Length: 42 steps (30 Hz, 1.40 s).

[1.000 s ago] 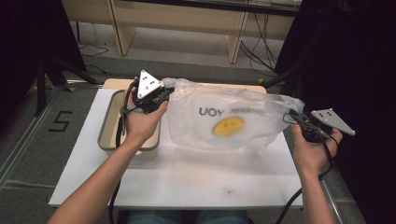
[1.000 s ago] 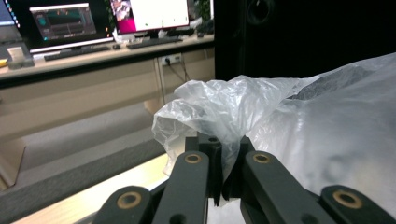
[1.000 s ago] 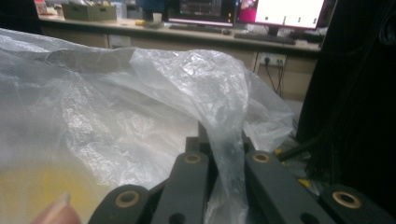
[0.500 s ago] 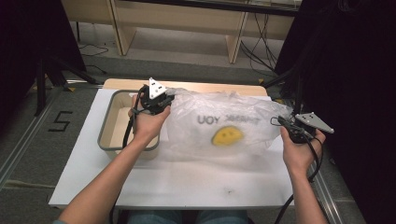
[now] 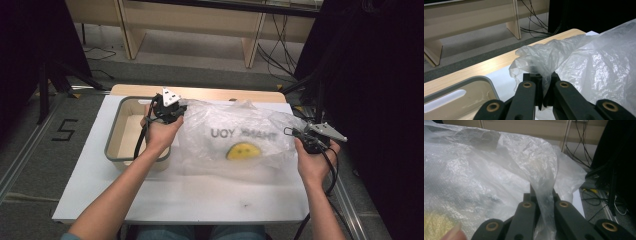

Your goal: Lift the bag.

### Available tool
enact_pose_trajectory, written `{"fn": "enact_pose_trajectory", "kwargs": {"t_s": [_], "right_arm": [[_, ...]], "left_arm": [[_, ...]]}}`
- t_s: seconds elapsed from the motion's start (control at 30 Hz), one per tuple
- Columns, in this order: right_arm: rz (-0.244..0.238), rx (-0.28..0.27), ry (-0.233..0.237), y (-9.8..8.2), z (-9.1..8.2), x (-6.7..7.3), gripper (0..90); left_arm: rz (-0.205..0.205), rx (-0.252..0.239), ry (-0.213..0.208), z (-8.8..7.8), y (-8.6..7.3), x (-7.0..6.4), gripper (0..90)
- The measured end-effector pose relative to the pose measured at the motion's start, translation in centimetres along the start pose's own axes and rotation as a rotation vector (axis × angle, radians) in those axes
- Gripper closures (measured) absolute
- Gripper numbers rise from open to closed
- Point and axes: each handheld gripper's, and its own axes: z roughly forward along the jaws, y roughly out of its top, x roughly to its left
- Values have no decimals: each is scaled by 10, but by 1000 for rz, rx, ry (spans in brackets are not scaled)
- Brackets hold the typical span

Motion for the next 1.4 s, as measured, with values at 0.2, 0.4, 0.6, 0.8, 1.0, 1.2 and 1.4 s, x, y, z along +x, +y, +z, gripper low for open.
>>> {"fn": "enact_pose_trajectory", "kwargs": {"t_s": [0.2,0.4,0.6,0.8,1.0,1.2,1.4], "right_arm": [[0,6,3,-1,3,1,899],[3,4,3,-1,3,1,895],[5,-1,2,-1,0,-1,857],[12,-12,-5,-1,-5,-4,785],[18,-37,-16,1,-9,-5,664],[12,-69,-27,4,-14,-5,497],[0,-84,-12,6,-15,-5,431]], "left_arm": [[-6,9,5,3,-1,0,888],[-11,8,2,4,-2,1,880],[-20,-16,-10,2,-2,2,790],[-66,-50,-22,-2,-1,5,625],[-81,-66,-24,-6,-1,5,515],[-73,-68,-21,-7,0,2,474],[-67,-60,-23,-8,-1,1,466]]}}
